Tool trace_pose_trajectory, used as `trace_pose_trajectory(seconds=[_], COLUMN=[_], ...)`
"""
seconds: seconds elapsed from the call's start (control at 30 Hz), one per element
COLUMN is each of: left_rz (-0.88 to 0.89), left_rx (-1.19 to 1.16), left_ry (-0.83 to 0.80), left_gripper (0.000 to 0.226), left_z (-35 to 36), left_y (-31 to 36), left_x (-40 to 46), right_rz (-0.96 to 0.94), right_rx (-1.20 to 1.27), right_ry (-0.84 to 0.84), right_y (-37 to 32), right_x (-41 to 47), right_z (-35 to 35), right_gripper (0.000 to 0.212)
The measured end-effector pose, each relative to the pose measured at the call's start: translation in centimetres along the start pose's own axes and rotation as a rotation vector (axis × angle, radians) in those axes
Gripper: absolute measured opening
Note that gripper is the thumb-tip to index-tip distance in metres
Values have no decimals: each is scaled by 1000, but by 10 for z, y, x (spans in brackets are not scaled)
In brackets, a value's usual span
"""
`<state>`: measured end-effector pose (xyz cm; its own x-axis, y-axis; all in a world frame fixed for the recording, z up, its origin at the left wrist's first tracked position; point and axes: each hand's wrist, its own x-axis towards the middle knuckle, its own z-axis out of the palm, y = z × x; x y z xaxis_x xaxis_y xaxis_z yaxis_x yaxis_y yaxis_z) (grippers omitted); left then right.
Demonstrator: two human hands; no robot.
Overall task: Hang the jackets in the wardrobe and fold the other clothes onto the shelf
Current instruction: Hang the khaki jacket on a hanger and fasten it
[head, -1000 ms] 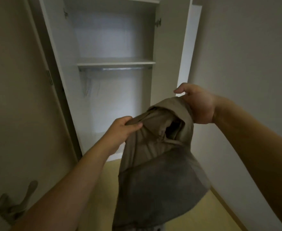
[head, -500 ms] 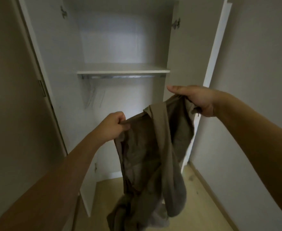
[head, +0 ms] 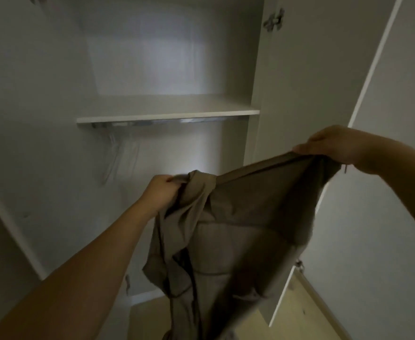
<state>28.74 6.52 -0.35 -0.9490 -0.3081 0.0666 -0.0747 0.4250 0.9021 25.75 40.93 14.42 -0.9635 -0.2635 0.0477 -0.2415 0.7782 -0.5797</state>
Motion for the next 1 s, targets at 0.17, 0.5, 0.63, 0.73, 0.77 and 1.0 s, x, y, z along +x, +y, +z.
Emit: trace_pose_trajectory(seconds=[0.17, 0.5, 0.63, 0.73, 0.77, 1.0], left_rz=[448, 429, 171, -96, -167, 348], left_rx=[108, 829, 745, 524, 365, 63], left_ry=[-41, -7, 11, 127, 151, 99], left_gripper=[27, 30, 13, 35, 38, 17], left_z=[43, 2, 14, 16, 13, 28], left_y=[116, 158, 47, -18, -30, 100], left_x=[67, 189, 212, 220, 224, 262], right_rz=[-13, -251, -218, -118, -91, -265], right_rx=[77, 1058, 1111, 1267, 1226, 398], right_ry=[-311, 12, 58, 124, 165, -77], right_y=[11, -35, -55, -43, -33, -5], right_x=[80, 245, 284, 302, 308, 323], right_z=[57, 39, 43, 39, 35, 78], right_gripper=[70, 22, 26, 25, 24, 79])
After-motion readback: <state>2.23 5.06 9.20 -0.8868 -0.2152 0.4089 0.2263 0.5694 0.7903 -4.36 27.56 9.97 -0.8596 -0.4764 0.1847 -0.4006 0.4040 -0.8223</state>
